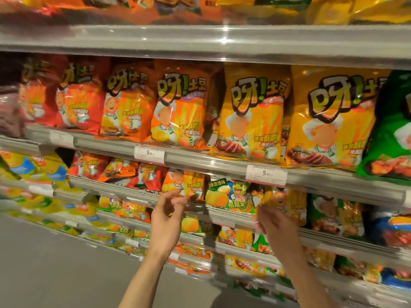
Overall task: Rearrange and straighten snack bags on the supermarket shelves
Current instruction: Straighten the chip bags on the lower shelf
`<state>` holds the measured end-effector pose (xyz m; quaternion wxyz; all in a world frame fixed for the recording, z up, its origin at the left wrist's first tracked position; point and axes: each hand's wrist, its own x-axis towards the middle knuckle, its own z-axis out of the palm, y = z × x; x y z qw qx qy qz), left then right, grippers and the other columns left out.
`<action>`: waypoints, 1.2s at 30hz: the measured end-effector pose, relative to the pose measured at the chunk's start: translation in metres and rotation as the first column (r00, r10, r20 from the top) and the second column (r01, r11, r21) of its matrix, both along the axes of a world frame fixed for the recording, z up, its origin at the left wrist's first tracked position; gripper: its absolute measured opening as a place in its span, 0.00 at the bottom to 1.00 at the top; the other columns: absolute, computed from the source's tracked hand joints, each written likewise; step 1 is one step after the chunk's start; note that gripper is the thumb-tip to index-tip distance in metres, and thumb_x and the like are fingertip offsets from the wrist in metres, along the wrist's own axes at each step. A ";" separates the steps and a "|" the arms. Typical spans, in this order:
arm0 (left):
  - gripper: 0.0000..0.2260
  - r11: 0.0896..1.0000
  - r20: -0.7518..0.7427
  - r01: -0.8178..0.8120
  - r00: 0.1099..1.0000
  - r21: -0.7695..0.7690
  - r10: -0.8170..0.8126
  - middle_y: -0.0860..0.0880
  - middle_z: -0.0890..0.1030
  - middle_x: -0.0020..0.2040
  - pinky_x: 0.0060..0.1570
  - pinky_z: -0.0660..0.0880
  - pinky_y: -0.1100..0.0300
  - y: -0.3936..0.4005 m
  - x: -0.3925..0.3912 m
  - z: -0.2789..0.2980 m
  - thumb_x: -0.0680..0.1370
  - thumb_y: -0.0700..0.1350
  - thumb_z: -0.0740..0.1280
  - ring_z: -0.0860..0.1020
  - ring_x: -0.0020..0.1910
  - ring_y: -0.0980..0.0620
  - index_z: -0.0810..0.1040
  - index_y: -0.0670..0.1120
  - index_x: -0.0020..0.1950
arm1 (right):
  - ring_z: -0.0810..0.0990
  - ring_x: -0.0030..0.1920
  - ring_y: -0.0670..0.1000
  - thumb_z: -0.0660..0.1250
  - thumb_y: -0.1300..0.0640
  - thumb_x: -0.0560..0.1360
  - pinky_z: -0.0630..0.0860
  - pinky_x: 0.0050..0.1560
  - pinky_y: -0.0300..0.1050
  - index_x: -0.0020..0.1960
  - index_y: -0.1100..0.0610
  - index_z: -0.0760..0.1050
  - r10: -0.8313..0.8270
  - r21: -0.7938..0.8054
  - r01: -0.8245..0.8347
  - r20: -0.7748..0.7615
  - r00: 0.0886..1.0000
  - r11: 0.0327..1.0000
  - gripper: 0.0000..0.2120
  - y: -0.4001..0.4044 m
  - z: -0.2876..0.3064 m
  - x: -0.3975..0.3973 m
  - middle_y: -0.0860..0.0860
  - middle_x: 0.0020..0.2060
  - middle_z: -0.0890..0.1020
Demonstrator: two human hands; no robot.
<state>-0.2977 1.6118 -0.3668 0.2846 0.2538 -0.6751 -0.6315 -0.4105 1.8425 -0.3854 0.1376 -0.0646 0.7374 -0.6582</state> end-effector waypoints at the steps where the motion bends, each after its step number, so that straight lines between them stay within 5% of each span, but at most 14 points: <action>1: 0.09 1.000 0.000 -0.012 1.000 0.001 0.012 0.51 0.86 0.47 0.50 0.79 0.64 -0.003 0.001 0.000 0.82 0.39 0.68 0.84 0.52 0.49 0.79 0.50 0.60 | 0.84 0.46 0.48 0.67 0.56 0.81 0.75 0.44 0.35 0.53 0.54 0.81 0.003 -0.001 -0.003 0.001 1.000 1.000 0.05 -0.003 0.000 -0.002 0.51 0.46 0.86; 7: 0.08 0.999 -0.007 -0.050 0.999 0.004 0.050 0.51 0.86 0.47 0.47 0.78 0.67 -0.028 0.006 -0.004 0.82 0.40 0.68 0.85 0.47 0.52 0.79 0.51 0.59 | 0.83 0.55 0.56 0.67 0.62 0.80 0.78 0.59 0.47 0.58 0.60 0.80 0.036 -0.034 -0.033 0.072 0.997 0.999 0.07 -0.024 -0.006 -0.008 0.57 0.53 0.84; 11: 0.07 0.999 0.009 -0.039 0.999 0.007 0.039 0.52 0.86 0.51 0.48 0.79 0.64 -0.053 0.004 -0.013 0.82 0.43 0.69 0.85 0.50 0.53 0.80 0.56 0.56 | 0.85 0.47 0.49 0.68 0.59 0.81 0.79 0.48 0.39 0.54 0.55 0.82 -0.039 -0.036 0.042 0.087 0.995 0.998 0.05 -0.043 -0.015 -0.007 0.53 0.46 0.87; 16: 0.07 0.998 0.034 0.054 0.998 -0.016 -0.054 0.54 0.86 0.51 0.55 0.79 0.56 -0.097 -0.004 -0.023 0.83 0.45 0.68 0.83 0.53 0.57 0.80 0.57 0.57 | 0.86 0.47 0.44 0.68 0.58 0.81 0.80 0.51 0.42 0.51 0.49 0.83 -0.125 0.037 0.124 0.041 0.991 0.992 0.06 -0.074 -0.026 0.000 0.45 0.45 0.88; 22: 0.08 0.995 0.040 0.086 0.996 -0.043 -0.084 0.55 0.86 0.49 0.49 0.74 0.72 -0.179 0.023 -0.032 0.83 0.41 0.66 0.83 0.52 0.58 0.80 0.54 0.55 | 0.84 0.39 0.41 0.68 0.57 0.81 0.76 0.37 0.29 0.49 0.52 0.82 -0.151 0.097 0.149 0.006 0.989 0.984 0.04 -0.145 -0.032 0.030 0.42 0.38 0.87; 25: 0.08 0.994 0.068 0.072 0.995 -0.079 -0.066 0.50 0.86 0.49 0.57 0.77 0.60 -0.219 0.033 -0.042 0.82 0.41 0.66 0.83 0.53 0.54 0.79 0.54 0.55 | 0.84 0.41 0.44 0.67 0.56 0.81 0.76 0.42 0.34 0.50 0.50 0.82 -0.089 0.162 0.094 -0.036 0.995 0.982 0.06 -0.188 -0.033 0.044 0.44 0.38 0.86; 29: 0.09 0.975 0.148 0.058 0.989 -0.215 -0.027 0.55 0.83 0.53 0.54 0.78 0.58 -0.265 0.038 -0.049 0.82 0.43 0.68 0.80 0.54 0.56 0.77 0.60 0.52 | 0.82 0.40 0.39 0.67 0.56 0.81 0.72 0.44 0.32 0.47 0.44 0.80 0.036 0.282 -0.005 -0.102 0.994 0.959 0.08 -0.253 -0.030 0.053 0.42 0.36 0.83; 31: 0.09 0.927 0.207 0.077 0.978 -0.368 0.001 0.53 0.79 0.58 0.60 0.76 0.54 -0.289 0.037 -0.054 0.80 0.42 0.70 0.77 0.60 0.52 0.78 0.56 0.56 | 0.80 0.41 0.36 0.67 0.53 0.82 0.71 0.41 0.28 0.49 0.40 0.77 0.097 0.383 -0.028 -0.163 0.982 0.923 0.07 -0.285 -0.031 0.054 0.39 0.38 0.81; 33: 0.11 0.856 0.256 0.132 0.967 -0.500 0.000 0.49 0.76 0.64 0.69 0.67 0.54 -0.309 0.032 -0.058 0.80 0.42 0.70 0.72 0.68 0.48 0.79 0.50 0.62 | 0.78 0.41 0.36 0.65 0.50 0.82 0.69 0.38 0.26 0.58 0.45 0.78 0.098 0.465 0.010 -0.208 0.973 0.885 0.06 -0.313 -0.033 0.054 0.36 0.43 0.79; 36: 0.15 0.760 0.322 0.237 0.946 -0.605 -0.038 0.46 0.68 0.74 0.74 0.58 0.56 -0.328 0.023 -0.061 0.80 0.42 0.70 0.63 0.76 0.46 0.77 0.49 0.66 | 0.79 0.45 0.44 0.61 0.47 0.84 0.71 0.44 0.33 0.72 0.52 0.73 0.106 0.594 0.088 -0.284 0.953 0.799 0.19 -0.344 -0.030 0.053 0.45 0.57 0.79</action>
